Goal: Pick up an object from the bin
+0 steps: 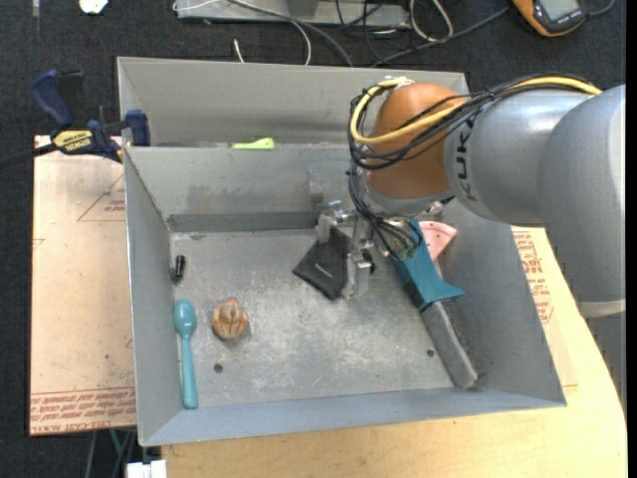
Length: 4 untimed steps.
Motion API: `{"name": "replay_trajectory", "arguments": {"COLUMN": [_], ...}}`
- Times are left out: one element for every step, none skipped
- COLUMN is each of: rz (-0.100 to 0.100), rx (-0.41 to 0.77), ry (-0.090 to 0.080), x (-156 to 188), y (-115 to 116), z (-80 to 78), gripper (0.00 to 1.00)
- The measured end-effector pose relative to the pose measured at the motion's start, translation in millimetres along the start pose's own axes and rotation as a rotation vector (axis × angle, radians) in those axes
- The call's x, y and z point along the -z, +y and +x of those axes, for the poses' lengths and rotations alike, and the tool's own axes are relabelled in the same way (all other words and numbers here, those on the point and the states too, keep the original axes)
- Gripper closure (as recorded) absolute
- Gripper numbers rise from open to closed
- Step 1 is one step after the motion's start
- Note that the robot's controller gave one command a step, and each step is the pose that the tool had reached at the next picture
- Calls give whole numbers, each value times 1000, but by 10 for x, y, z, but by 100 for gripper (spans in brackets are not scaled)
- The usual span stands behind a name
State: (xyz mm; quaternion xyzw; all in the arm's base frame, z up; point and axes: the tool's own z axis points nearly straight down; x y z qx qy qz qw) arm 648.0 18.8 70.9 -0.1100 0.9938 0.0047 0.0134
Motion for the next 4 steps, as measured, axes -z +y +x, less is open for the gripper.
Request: {"name": "replay_trajectory", "arguments": {"rz": [-1, -1, -3, -3], "rx": [-6, -6, 86, 74], "ry": [0, 0, 2, -1], "x": [7, 7, 414, 1300], "y": [-85, -86, -306, -25], "z": [2, 2, 34, -31], "gripper": [100, 100, 100, 100]}}
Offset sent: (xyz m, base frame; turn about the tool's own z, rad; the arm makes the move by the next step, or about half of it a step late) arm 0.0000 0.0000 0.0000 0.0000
